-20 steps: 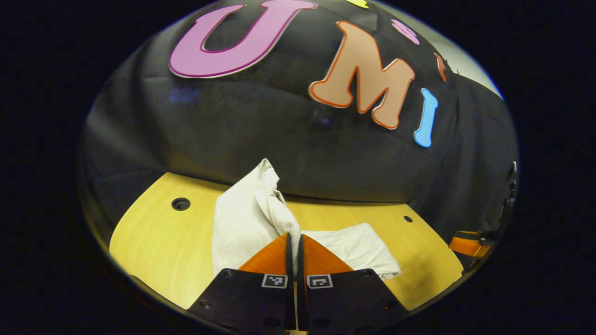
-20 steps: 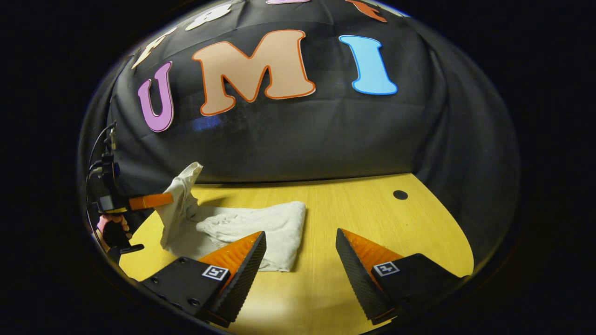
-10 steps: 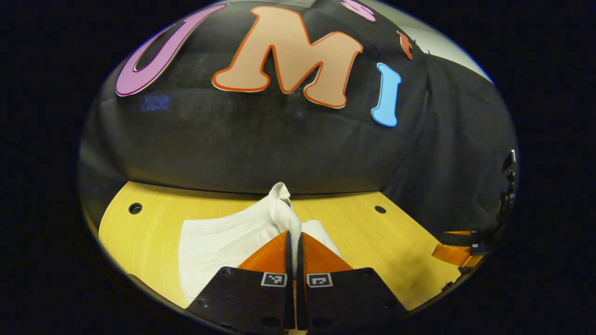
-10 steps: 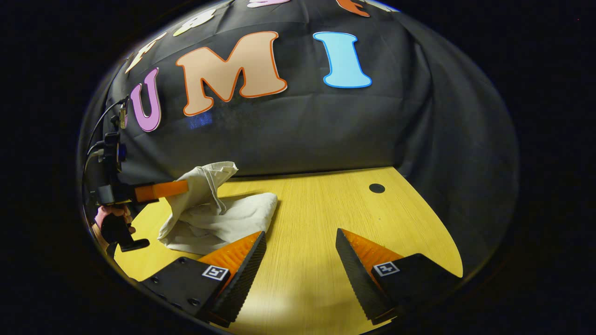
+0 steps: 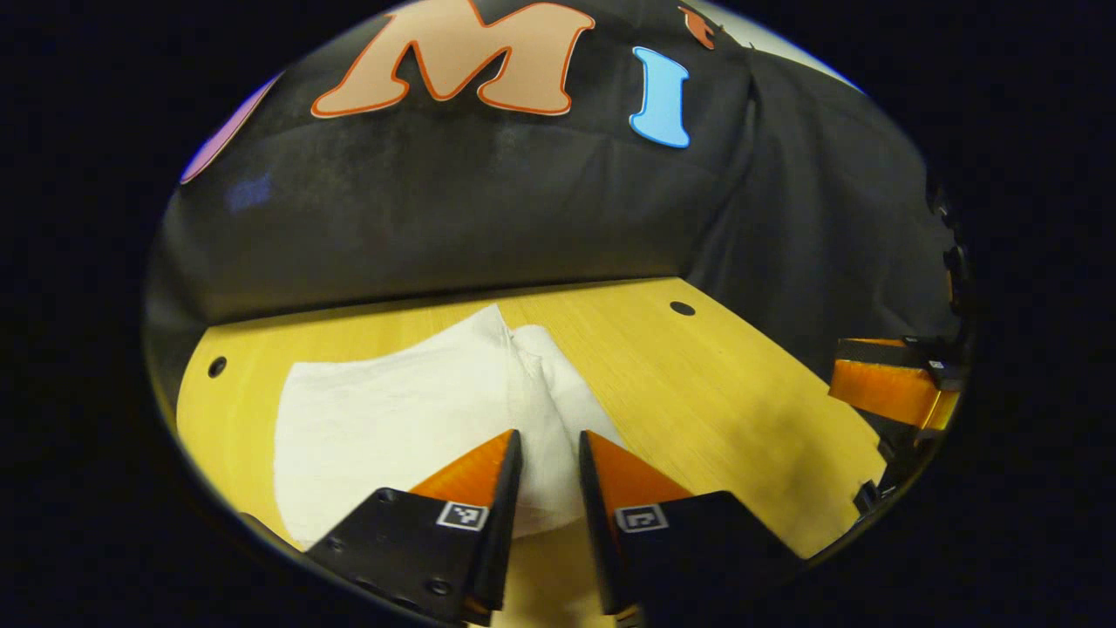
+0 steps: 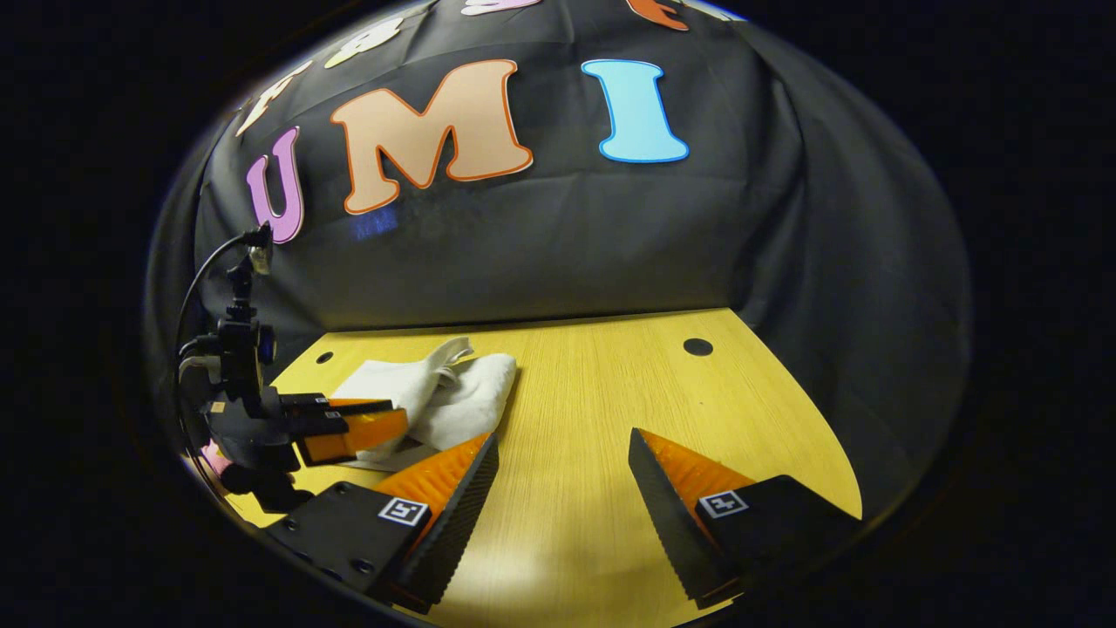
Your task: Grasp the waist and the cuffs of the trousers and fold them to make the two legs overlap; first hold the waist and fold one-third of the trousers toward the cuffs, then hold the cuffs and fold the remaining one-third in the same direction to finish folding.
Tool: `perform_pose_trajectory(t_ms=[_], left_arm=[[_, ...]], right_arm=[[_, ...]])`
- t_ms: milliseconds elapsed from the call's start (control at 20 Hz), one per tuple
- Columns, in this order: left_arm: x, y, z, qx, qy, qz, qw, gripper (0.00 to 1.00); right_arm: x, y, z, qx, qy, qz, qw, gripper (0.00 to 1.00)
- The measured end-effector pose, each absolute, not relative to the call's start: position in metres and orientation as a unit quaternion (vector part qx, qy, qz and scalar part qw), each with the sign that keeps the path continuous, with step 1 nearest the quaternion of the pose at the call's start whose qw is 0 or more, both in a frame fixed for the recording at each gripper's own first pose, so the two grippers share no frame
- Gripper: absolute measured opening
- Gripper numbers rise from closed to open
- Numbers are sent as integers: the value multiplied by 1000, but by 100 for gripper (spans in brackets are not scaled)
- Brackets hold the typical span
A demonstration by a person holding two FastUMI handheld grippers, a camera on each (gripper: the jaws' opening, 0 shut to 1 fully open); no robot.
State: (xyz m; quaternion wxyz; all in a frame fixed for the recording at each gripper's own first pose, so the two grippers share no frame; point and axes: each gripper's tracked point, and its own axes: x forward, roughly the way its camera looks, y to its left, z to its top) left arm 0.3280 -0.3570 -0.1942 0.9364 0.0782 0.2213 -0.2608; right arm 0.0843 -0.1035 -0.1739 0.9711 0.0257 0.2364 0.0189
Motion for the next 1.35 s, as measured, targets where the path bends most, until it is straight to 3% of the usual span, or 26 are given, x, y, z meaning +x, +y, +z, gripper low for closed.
perform_pose_trajectory(t_ms=[100,200,700,750,800,1350], left_arm=[[321,-356,-185,51,215,-258,941,70],[317,-335,-170,41,199,-240,949,100],[269,-208,-82,25,124,-147,981,95],[263,-197,-77,24,120,-138,983,95],[258,-185,-75,23,120,-130,984,95],[221,-126,-85,20,140,-74,987,95]], right_arm=[[82,-95,-170,26,232,23,972,92],[81,-88,-164,26,225,29,974,97],[64,-27,-121,19,170,61,983,96],[61,-23,-117,19,165,62,984,92],[58,-19,-114,16,160,62,985,97],[15,-15,-120,14,167,41,985,97]])
